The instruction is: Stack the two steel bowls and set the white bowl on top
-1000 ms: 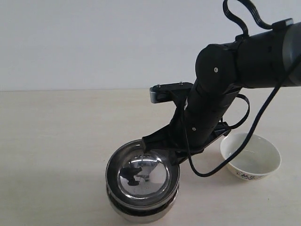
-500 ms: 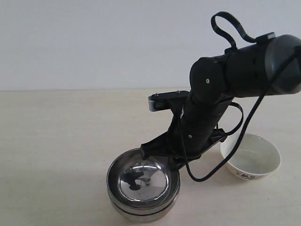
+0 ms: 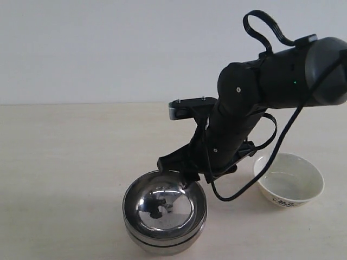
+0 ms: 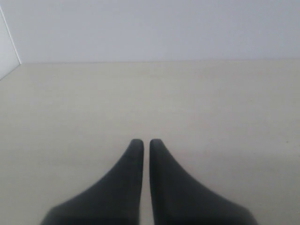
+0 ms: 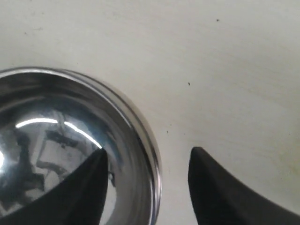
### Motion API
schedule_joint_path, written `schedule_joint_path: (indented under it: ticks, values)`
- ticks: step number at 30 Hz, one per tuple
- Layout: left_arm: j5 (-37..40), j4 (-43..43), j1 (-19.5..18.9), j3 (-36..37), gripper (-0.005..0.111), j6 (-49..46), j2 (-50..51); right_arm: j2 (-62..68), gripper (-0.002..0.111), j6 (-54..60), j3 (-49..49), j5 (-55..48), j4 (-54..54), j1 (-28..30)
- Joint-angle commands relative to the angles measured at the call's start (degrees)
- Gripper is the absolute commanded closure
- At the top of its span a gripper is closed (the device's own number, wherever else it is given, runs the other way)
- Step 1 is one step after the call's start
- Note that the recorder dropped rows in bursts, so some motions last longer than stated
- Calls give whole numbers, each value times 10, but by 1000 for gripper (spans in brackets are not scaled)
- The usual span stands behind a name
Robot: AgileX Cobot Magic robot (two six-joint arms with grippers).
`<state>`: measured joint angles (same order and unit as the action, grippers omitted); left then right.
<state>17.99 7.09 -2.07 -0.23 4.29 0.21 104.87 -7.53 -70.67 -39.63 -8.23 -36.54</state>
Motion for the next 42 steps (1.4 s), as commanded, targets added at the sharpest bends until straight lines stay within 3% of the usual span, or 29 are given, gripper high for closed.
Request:
schedule_joint_path:
  ticks: [1, 6, 8, 12, 20, 42]
  values:
    - [-1, -6, -2, 2, 103, -2, -2, -4, 61, 6, -42, -4, 4, 0]
    - [-1, -6, -2, 2, 103, -2, -2, -4, 61, 47, -73, -39, -54, -14]
    - [-1, -6, -2, 2, 103, -2, -2, -2, 72, 69, -73, -50, -48, -39]
    - [-1, -6, -2, 2, 103, -2, -2, -2, 108, 108, -70, -42, -47, -84]
    - [-1, -6, -2, 2, 103, -2, -2, -2, 108, 63, -14, 3, 7, -103]
    - [-1, -6, -2, 2, 103, -2, -2, 84, 108, 31, -14, 46, 54, -103]
